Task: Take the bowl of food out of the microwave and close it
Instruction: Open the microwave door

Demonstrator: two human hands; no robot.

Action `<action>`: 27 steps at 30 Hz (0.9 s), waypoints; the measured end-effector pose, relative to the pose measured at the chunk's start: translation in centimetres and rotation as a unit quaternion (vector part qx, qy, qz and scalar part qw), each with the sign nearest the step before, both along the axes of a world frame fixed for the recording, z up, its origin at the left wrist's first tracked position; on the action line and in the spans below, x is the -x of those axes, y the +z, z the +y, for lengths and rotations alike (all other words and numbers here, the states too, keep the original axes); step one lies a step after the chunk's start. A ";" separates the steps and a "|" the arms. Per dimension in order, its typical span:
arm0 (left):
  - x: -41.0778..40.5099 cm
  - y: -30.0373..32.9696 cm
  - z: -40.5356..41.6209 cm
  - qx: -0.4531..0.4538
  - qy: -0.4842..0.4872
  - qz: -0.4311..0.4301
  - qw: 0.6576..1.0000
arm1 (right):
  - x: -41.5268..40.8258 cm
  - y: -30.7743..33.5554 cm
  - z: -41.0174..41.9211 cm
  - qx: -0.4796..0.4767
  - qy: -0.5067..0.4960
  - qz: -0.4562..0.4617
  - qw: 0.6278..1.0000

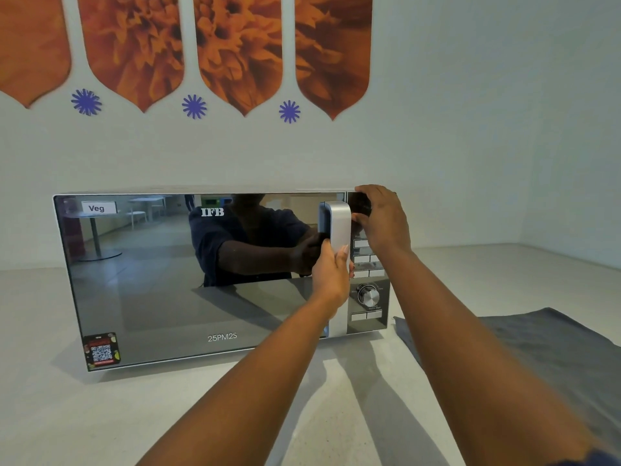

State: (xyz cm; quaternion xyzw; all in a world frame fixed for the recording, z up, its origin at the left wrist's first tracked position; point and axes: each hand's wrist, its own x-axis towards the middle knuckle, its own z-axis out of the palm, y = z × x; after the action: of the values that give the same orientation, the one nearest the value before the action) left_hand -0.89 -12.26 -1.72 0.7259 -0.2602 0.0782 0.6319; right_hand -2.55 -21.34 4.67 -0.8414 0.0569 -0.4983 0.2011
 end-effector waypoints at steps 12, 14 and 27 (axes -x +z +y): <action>1.2 -0.2 0.4 0.011 0.017 -0.024 0.999 | 0.1 0.1 0.0 0.007 -0.002 0.006 1.000; 1.9 -0.7 0.9 0.031 -0.016 -0.036 0.999 | 0.3 0.3 0.1 0.014 -0.007 0.002 1.000; 5.6 0.3 4.1 -0.050 -0.078 0.009 0.996 | 3.1 1.4 1.8 -0.168 0.106 0.034 0.980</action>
State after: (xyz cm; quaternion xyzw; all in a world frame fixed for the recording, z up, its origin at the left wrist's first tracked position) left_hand -6.53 -8.11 -1.38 0.7349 -0.3133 0.0090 0.6014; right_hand -5.69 -19.58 6.10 -0.8135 0.0568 -0.4285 0.3890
